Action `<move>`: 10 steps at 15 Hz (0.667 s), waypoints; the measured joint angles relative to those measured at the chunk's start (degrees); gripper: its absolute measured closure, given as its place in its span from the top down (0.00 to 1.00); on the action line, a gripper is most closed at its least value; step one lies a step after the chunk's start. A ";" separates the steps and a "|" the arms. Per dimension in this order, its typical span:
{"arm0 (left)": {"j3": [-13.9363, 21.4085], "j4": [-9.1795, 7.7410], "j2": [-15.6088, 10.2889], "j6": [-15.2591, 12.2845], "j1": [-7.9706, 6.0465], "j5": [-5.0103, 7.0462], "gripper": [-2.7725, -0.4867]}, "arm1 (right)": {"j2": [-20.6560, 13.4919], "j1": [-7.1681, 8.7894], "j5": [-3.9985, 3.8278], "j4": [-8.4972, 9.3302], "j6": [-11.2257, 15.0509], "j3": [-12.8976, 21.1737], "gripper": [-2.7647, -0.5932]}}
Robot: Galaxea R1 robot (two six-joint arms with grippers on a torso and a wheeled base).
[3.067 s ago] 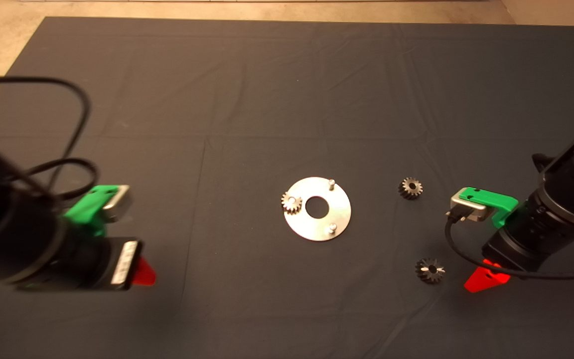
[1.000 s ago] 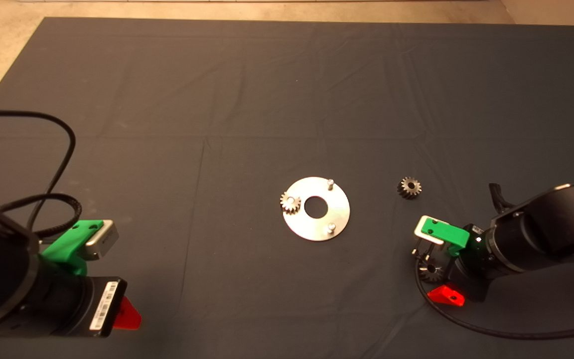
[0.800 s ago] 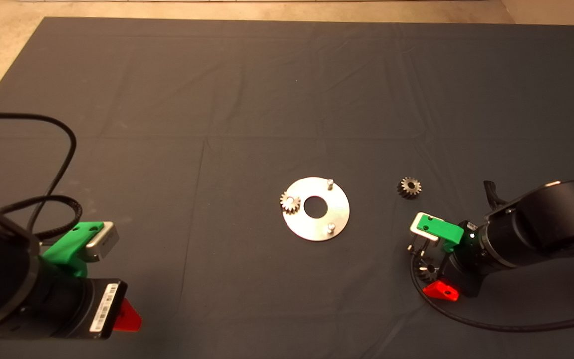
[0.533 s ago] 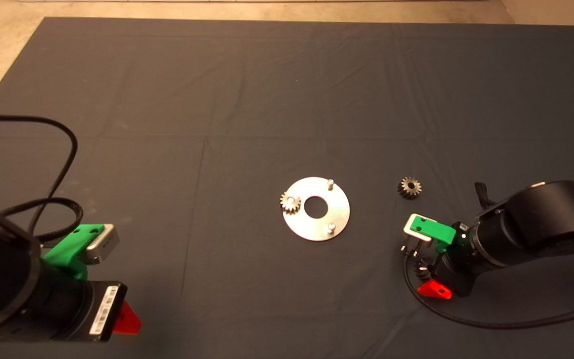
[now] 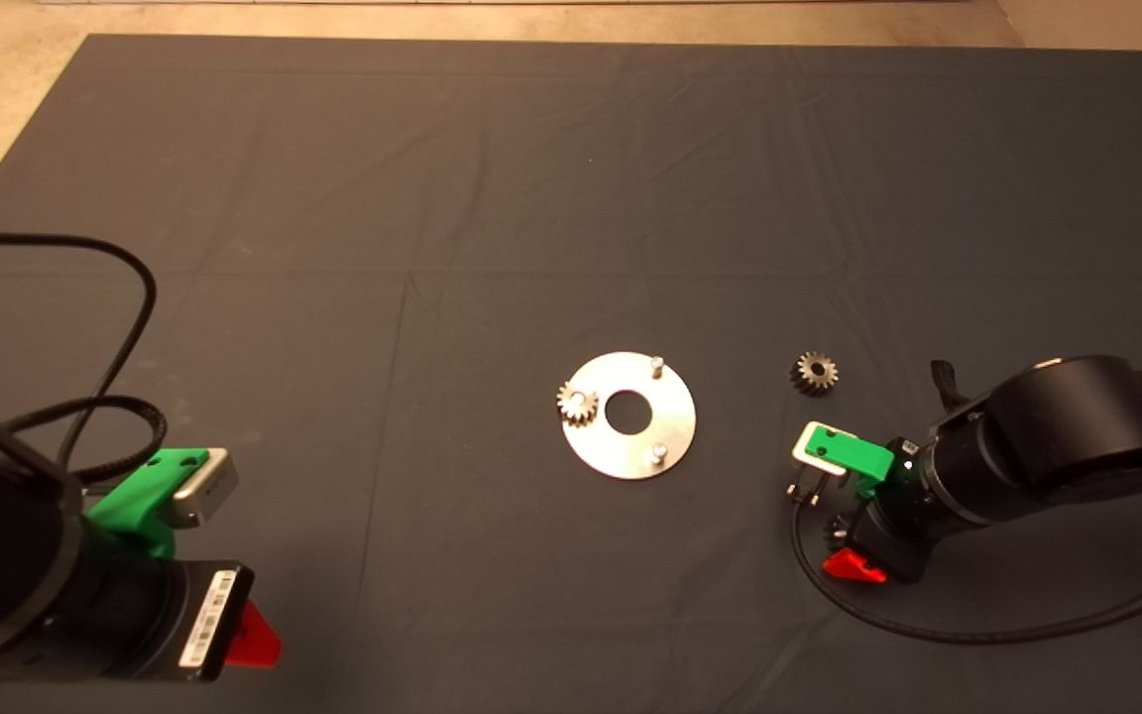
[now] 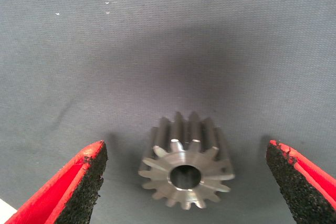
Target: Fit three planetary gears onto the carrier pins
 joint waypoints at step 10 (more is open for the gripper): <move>0.00 0.00 0.00 0.00 0.28 0.00 0.61 | -0.02 -0.86 -0.02 0.00 -0.45 -0.05 0.56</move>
